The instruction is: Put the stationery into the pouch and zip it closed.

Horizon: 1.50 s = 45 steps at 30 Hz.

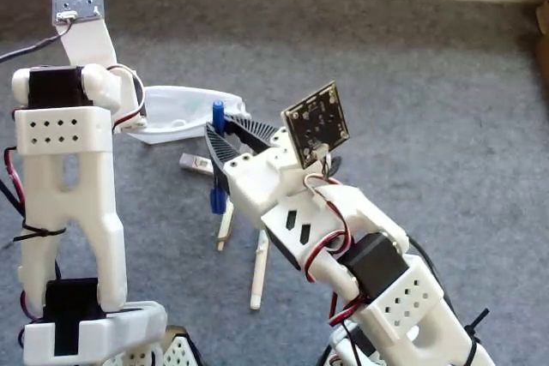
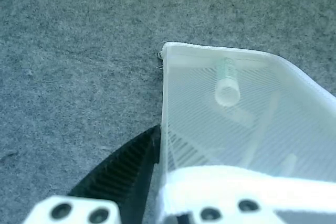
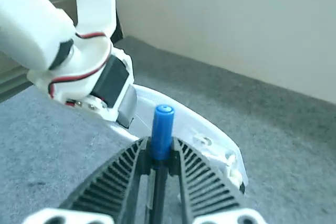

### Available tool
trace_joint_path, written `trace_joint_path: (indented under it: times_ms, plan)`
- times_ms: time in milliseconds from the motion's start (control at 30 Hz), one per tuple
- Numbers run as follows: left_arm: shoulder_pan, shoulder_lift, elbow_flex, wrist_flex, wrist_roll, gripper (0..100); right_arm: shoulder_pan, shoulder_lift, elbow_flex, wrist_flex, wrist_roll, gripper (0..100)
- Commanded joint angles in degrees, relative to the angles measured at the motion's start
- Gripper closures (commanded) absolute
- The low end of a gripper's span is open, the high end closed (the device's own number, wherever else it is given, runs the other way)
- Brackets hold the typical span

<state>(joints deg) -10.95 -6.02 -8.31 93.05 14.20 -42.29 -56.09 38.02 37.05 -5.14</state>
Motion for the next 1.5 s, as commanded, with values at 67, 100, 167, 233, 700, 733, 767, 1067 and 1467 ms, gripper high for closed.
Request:
trace_joint_path:
  times_ms: [67,100,167,233,700,733,767,1067,1467]
  plan:
    - [-0.31,-0.40,0.84,-0.79,0.44,99,-0.66,-1.45,-1.71,-7.96,0.70,99.3]
    - [-0.31,-0.40,0.84,-0.79,0.44,99,-0.66,-1.45,-1.71,-8.84,0.70,99.3]
    - [-0.31,-0.40,0.84,-0.79,0.44,99,-0.66,-1.36,-1.71,-10.33,0.70,99.3]
    - [-0.31,-0.40,0.84,-0.88,0.44,99,-0.66,-1.36,-1.71,-12.09,0.70,99.3]
    - [-0.31,-0.40,0.92,-0.97,0.44,99,-0.66,-1.27,-1.63,-22.90,0.79,99.3]
    - [-0.31,-0.40,0.92,-0.97,0.44,99,-0.66,-1.27,-1.54,-23.60,0.79,99.3]
    - [-0.31,-0.40,0.92,-0.97,0.44,99,-0.57,-1.19,-1.45,-24.31,0.79,99.3]
    - [-0.31,-0.40,1.01,-0.88,0.44,99,-0.40,-1.19,-1.27,-31.69,0.88,99.3]
    - [-0.31,-0.40,0.92,-0.79,0.35,99,-0.66,6.20,-1.54,-35.03,7.30,99.3]
